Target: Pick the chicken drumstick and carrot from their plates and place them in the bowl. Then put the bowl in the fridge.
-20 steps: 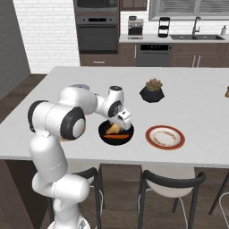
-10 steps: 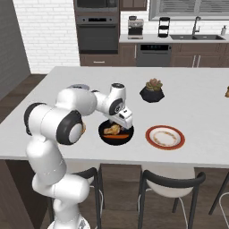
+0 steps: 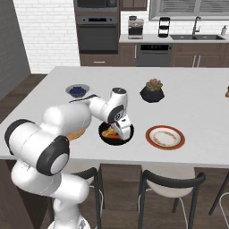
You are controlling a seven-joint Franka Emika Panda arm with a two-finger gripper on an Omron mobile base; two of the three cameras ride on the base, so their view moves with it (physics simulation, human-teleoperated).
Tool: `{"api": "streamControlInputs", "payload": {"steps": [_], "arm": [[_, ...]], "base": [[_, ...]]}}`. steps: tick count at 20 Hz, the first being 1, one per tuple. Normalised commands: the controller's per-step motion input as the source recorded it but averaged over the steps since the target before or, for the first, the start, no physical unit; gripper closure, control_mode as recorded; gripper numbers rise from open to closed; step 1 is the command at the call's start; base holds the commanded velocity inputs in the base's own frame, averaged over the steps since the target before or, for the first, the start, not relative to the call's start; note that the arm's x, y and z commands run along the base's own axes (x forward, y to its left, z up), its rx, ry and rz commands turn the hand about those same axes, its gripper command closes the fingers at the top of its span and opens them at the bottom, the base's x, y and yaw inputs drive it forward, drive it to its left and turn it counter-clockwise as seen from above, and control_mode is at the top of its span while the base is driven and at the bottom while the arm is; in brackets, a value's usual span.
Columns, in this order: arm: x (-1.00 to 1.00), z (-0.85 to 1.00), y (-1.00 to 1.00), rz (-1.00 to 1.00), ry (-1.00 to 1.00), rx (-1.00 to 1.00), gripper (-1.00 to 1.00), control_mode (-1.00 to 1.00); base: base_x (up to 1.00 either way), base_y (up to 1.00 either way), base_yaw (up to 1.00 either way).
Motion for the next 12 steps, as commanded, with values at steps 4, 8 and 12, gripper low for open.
{"api": "streamControlInputs", "payload": {"steps": [4, 8, 12], "arm": [[-0.16, -0.08, -0.26, -0.38, -0.02, 0.24, -1.0, -1.0], [0.38, -0.24, 0.0, -0.06, 0.04, 0.03, -1.0, -1.0], [0.51, -0.4, 0.0, 0.0, 0.12, 0.0, -1.0, -1.0]], "base": [[0.0, 0.0, 0.0], [0.0, 0.0, 0.0], [0.0, 0.0, 0.0]]}}
